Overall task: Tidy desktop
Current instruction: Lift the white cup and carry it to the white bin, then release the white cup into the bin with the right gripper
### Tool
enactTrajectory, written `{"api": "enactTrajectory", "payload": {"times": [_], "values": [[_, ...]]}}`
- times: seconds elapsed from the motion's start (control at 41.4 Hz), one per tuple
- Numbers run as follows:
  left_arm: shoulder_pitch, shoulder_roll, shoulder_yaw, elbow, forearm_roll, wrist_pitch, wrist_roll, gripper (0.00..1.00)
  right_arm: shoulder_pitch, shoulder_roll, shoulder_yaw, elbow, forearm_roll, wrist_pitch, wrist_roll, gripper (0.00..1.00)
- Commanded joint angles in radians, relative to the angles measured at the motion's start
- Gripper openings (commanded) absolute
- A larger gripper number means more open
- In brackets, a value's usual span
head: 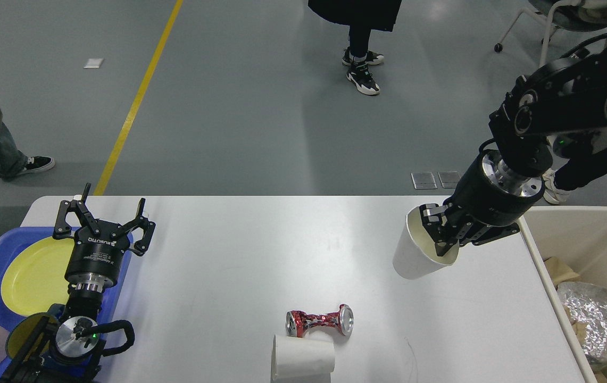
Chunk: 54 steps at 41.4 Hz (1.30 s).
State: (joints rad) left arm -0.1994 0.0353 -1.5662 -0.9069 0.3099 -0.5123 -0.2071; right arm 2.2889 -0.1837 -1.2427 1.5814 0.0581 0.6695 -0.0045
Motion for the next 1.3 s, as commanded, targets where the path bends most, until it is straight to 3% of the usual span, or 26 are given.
{"api": "enactTrajectory", "payload": {"times": [0.0, 0.29, 0.459, 0.845, 0.942, 1.135, 1.28], "values": [[0.000, 0.000, 0.000, 0.000, 0.000, 0.000, 0.000, 0.97, 0.009, 0.000, -0.004, 0.000, 0.003, 0.002, -0.002, 0.00], [0.000, 0.000, 0.000, 0.000, 0.000, 0.000, 0.000, 0.97, -0.011, -0.006, -0.121, -0.050, 0.022, -0.007, -0.002, 0.00], [0.000, 0.000, 0.000, 0.000, 0.000, 0.000, 0.000, 0.97, -0.120, -0.135, -0.216, -0.176, 0.031, -0.008, -0.002, 0.00], [0.000, 0.000, 0.000, 0.000, 0.000, 0.000, -0.002, 0.97, -0.584, -0.342, -0.228, -0.642, 0.022, -0.010, -0.003, 0.00], [0.000, 0.000, 0.000, 0.000, 0.000, 0.000, -0.002, 0.97, -0.762, -0.378, -0.172, -0.828, 0.031, -0.014, -0.005, 0.00], [0.000, 0.000, 0.000, 0.000, 0.000, 0.000, -0.002, 0.97, -1.139, -0.393, -0.012, -1.179, 0.063, -0.016, -0.011, 0.00], [0.000, 0.000, 0.000, 0.000, 0.000, 0.000, -0.002, 0.97, -1.324, -0.379, 0.083, -1.319, 0.078, -0.086, -0.043, 0.00]]}}
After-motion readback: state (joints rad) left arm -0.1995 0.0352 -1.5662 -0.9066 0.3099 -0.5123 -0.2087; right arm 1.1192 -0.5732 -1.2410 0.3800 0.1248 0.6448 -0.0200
